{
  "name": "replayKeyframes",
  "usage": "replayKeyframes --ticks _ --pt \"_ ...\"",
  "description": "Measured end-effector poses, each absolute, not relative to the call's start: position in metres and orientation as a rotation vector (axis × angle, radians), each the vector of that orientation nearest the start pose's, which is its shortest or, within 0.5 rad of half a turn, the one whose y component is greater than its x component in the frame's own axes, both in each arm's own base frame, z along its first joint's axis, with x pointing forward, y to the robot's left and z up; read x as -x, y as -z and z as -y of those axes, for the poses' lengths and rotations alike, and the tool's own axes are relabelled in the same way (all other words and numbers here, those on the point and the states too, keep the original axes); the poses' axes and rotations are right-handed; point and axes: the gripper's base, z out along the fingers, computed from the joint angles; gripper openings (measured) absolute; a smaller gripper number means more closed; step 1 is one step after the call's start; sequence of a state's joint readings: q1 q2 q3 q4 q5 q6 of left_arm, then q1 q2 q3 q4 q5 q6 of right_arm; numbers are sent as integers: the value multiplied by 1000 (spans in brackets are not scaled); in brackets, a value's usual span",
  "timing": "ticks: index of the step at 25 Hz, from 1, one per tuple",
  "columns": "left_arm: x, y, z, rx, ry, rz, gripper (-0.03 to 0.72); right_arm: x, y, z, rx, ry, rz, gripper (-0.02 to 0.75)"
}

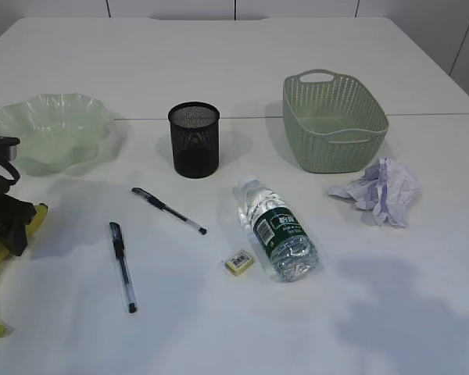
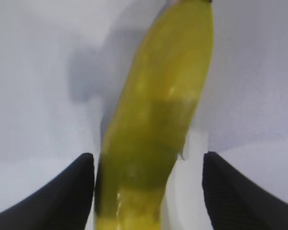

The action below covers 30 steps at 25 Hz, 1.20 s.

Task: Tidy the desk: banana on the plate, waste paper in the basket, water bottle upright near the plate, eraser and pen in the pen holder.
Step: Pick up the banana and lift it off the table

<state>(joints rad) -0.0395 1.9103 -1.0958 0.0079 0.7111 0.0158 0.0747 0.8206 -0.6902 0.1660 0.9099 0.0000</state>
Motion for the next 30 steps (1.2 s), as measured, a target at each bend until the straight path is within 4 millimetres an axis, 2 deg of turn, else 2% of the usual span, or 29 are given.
replayKeyframes --ticks 3,8,10,19,25,30 --pt "-345 -136 13 -91 -6 -2999 482 -139 -294 -22 18 -236 -2521 522" --pt "-345 -136 13 -94 -6 -2993 320 -139 -294 -22 18 -236 -2521 522" --pt "-345 -136 13 -95 -6 -2993 282 -139 -294 -22 18 -236 -2521 522" --pt "-345 -136 13 -95 -6 -2993 271 -139 -294 -22 18 -236 -2521 522" --pt "-344 -136 13 -95 -6 -3018 223 -139 -294 -22 18 -236 -2520 520" --pt "-342 -140 14 -87 2 -3027 216 -139 -294 -22 18 -236 -2517 520"
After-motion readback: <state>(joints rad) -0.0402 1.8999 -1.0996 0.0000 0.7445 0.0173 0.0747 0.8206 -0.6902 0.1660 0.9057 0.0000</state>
